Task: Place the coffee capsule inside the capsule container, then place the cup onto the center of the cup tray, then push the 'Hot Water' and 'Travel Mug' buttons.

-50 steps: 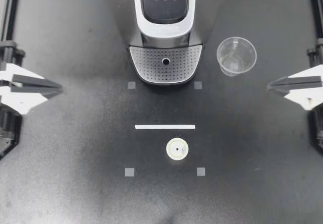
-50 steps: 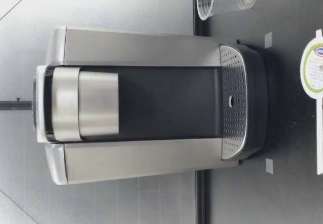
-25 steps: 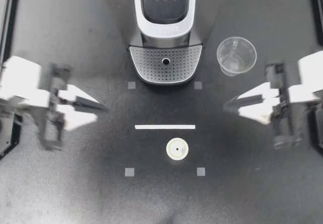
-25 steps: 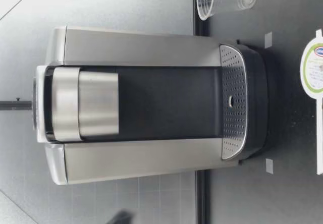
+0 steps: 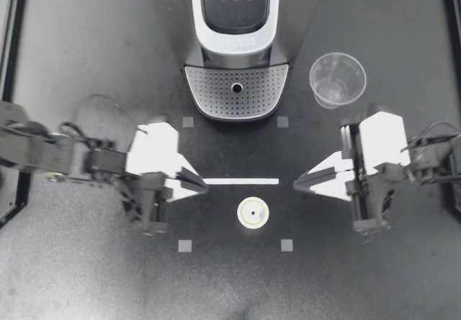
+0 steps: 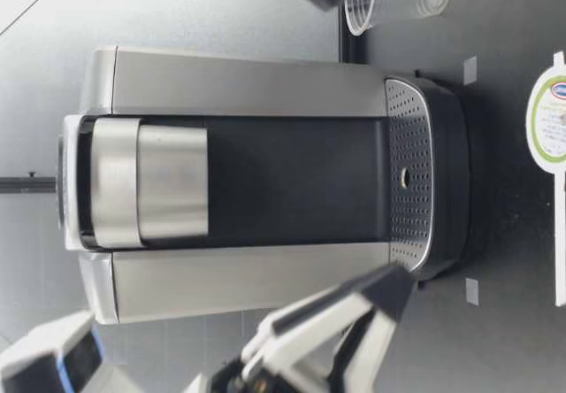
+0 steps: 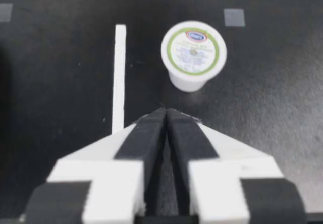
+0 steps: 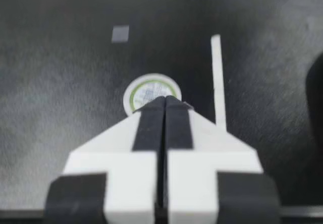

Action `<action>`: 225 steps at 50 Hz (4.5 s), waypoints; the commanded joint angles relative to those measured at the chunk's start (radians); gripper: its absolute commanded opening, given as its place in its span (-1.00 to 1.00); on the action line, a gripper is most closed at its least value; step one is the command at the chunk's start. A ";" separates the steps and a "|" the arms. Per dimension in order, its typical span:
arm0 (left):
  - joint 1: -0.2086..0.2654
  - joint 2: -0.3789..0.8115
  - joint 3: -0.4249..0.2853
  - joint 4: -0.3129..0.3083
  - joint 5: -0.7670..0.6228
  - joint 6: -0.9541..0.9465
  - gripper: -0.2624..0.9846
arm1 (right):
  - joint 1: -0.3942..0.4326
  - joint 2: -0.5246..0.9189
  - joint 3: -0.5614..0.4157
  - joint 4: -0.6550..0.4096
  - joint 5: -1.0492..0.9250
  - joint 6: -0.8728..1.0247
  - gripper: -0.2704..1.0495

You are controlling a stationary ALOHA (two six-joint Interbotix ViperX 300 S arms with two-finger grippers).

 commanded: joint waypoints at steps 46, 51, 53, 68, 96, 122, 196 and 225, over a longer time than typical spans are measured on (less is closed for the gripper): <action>-0.048 0.202 -0.163 0.003 -0.005 0.106 0.76 | 0.034 0.259 -0.141 -0.002 0.034 -0.002 -0.49; -0.044 0.224 -0.175 0.003 -0.006 0.106 0.76 | 0.034 0.272 -0.146 -0.002 0.034 -0.002 -0.49; -0.040 0.230 -0.181 0.003 -0.006 0.104 0.76 | 0.034 0.276 -0.147 -0.002 0.034 -0.002 -0.49; -0.021 0.252 -0.207 0.003 -0.002 0.107 0.76 | 0.034 0.287 -0.156 -0.002 0.038 -0.005 -0.49; -0.035 0.305 -0.245 0.002 0.000 0.107 0.76 | 0.034 0.331 -0.181 -0.003 0.040 -0.005 -0.49; -0.038 0.330 -0.279 0.002 0.000 0.109 0.75 | 0.034 0.339 -0.187 -0.003 0.051 -0.006 -0.49; -0.048 0.204 -0.199 -0.017 0.000 0.048 0.15 | -0.066 0.074 -0.097 0.002 -0.212 0.063 -0.49; -0.048 0.140 -0.156 -0.017 -0.008 0.040 0.15 | -0.291 0.094 -0.193 0.000 -0.405 0.150 -0.49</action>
